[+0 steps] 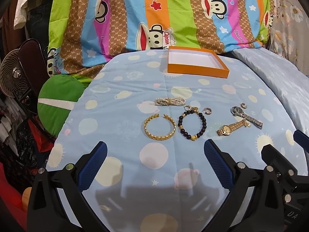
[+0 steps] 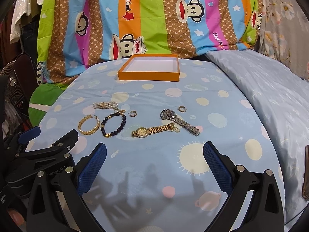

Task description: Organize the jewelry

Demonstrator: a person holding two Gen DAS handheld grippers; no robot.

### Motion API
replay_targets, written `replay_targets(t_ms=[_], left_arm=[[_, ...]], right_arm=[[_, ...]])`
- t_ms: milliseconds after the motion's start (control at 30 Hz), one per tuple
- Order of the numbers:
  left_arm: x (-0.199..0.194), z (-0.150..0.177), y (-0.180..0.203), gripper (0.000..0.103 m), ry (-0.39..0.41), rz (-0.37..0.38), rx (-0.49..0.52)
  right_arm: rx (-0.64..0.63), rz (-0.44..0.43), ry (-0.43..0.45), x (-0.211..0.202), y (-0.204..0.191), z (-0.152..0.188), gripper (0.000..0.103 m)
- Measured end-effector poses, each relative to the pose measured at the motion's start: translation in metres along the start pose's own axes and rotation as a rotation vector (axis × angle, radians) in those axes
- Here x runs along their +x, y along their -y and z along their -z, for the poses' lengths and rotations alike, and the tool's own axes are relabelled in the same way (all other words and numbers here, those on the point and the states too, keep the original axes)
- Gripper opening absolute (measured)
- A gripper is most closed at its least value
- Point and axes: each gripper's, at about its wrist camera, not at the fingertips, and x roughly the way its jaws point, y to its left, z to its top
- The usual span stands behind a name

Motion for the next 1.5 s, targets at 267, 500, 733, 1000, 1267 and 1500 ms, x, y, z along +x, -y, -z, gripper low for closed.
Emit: replay_targets(t_ms=[267, 500, 733, 1000, 1267, 1500], left_arm=[[0.002, -0.003, 0.000, 0.098, -0.002, -0.006, -0.015], [0.007, -0.005, 0.002, 0.098, -0.023, -0.002, -0.006], [0.010, -0.007, 0.003, 0.098, -0.023, -0.004, 0.003], [0.011, -0.008, 0.003, 0.098, -0.005, -0.019, 0.009], [0.013, -0.008, 0.002, 0.098, -0.006, -0.013, 0.000], [0.015, -0.009, 0.000, 0.098, 0.000, -0.014, -0.014]], right_arm=[[-0.009, -0.005, -0.003, 0.001, -0.001, 0.000, 0.098], [-0.005, -0.008, -0.010, 0.006, 0.001, 0.000, 0.098], [0.003, -0.010, -0.015, 0.010, 0.002, -0.002, 0.098], [0.005, -0.015, -0.016, 0.013, 0.001, -0.001, 0.098], [0.003, -0.015, -0.015, 0.014, -0.001, -0.001, 0.098], [-0.002, -0.015, -0.017, 0.017, -0.003, -0.003, 0.098]])
